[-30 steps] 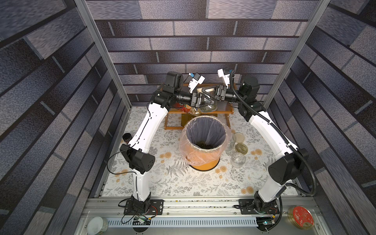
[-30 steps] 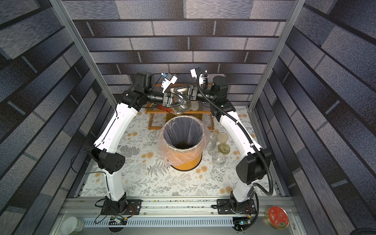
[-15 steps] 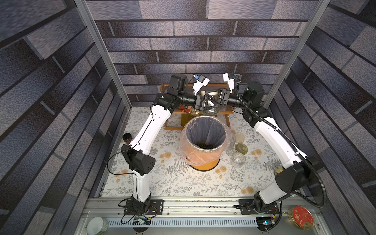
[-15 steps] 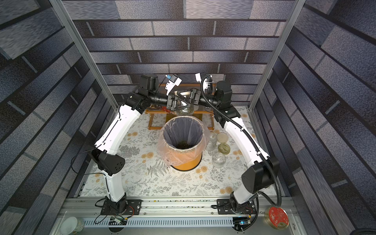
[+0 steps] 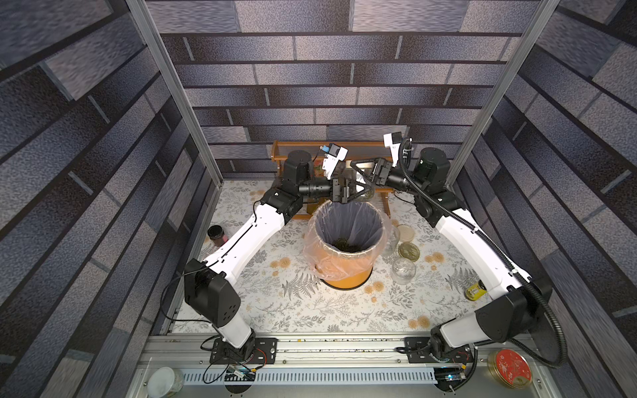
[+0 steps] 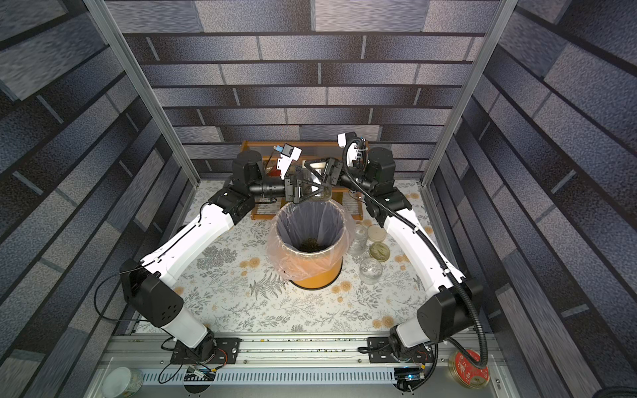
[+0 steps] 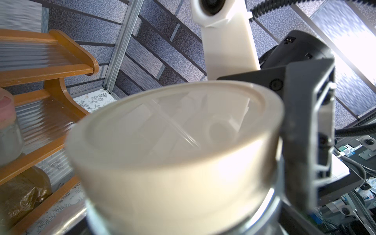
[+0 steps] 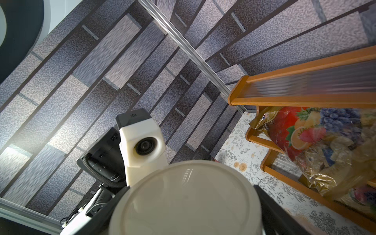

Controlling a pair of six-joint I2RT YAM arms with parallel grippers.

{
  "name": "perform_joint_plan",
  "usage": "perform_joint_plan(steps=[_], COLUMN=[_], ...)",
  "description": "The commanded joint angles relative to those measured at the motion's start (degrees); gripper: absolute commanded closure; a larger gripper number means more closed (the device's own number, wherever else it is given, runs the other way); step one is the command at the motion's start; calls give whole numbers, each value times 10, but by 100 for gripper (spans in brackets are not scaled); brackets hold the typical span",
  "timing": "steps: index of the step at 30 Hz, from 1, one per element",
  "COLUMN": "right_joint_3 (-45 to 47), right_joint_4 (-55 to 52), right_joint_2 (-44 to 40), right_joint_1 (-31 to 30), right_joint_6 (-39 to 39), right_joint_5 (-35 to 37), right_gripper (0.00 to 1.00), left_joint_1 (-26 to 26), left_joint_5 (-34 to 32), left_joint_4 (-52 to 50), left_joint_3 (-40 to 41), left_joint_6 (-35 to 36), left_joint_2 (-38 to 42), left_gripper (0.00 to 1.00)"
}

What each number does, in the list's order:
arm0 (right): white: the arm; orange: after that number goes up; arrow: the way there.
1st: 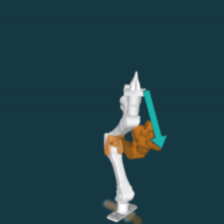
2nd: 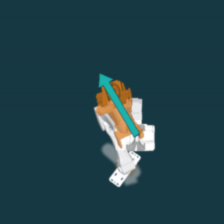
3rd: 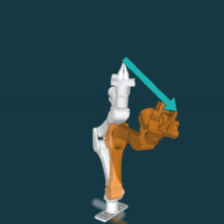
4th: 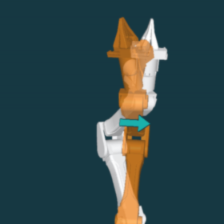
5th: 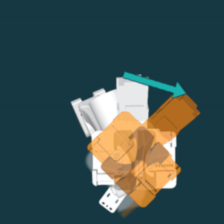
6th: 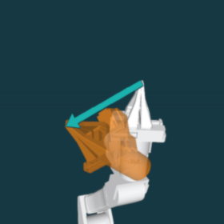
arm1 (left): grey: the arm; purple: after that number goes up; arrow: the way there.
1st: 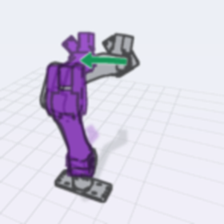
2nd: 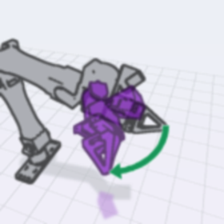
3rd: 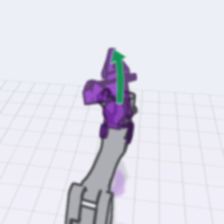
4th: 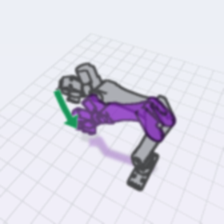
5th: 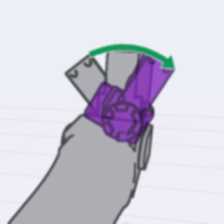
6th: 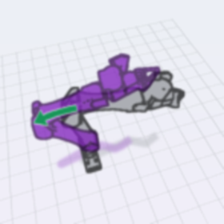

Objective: Empty moldy tea leaves from jars
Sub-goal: Pick up the jar from the center of the board.

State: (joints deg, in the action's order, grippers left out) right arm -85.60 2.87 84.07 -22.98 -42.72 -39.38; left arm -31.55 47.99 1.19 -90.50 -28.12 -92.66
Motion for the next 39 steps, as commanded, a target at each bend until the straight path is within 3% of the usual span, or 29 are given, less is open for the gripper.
perform_joint_plan(steps=[1,16,20,25,36,39], right_joint_3=[16,79,85,85,70,71], right_joint_4=[56,55,52,38,32,36], right_joint_2=[-44,-110,-115,-117,-106,-104], right_joint_1=[-4,-6,-6,-5,-6,-7], right_joint_6=[-2,10,18,34,37,34], right_joint_5=[10,43,49,62,65,62], right_gripper=[85,86,86,86,86,86], left_joint_1=[-18,-59,-64,-73,-73,-72], left_joint_5=[-85,-120,-124,-182,-236,-229], left_joint_4=[101,143,120,56,73,73], left_joint_3=[34,69,71,83,126,121], left_joint_6=[-50,-76,-59,1,8,7], left_joint_2=[19,2,3,19,35,29], left_gripper=[0,3,5,0,0,5])
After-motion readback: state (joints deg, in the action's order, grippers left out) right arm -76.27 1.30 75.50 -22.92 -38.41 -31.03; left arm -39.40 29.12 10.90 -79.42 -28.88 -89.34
